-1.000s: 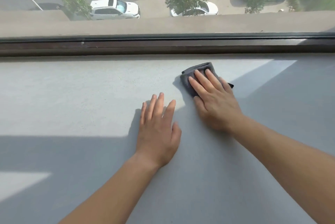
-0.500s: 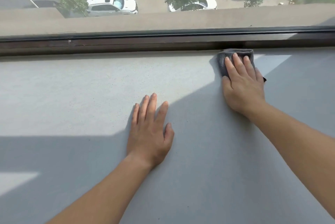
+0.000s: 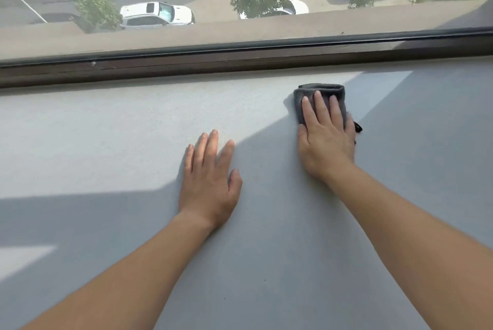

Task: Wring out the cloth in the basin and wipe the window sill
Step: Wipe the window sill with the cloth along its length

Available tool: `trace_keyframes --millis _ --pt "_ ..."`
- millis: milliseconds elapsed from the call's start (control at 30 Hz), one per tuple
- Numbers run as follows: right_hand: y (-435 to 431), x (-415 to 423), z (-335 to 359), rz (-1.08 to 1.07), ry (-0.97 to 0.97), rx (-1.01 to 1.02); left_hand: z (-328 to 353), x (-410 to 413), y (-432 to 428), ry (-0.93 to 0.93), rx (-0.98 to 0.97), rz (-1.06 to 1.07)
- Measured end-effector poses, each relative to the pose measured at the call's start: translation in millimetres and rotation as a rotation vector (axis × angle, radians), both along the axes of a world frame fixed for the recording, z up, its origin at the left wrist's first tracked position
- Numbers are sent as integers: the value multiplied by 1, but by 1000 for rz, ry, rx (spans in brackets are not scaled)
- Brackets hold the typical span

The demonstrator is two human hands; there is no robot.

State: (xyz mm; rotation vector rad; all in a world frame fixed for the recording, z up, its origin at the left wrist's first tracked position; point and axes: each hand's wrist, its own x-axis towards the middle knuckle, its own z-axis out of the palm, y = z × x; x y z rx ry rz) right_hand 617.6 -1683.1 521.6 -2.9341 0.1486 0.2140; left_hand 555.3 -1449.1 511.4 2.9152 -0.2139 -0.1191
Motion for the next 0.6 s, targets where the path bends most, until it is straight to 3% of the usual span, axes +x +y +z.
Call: trace_keyframes --millis 200,267,433,500,600 --pt "16 -82 -4 397 -9 -7 9 -1 3 108 -47 -30" --pt "1 -67 -5 362 -14 -42 13 -14 0 106 -19 -45" --pt "8 -42 -2 -12 -12 -21 10 -86 -14 83 -90 -39" --pt "29 -71 -3 33 -27 -26 3 -105 -14 71 -79 -33" --pt "40 -128 -4 278 -32 -27 -1 -111 -12 45 -48 -41"
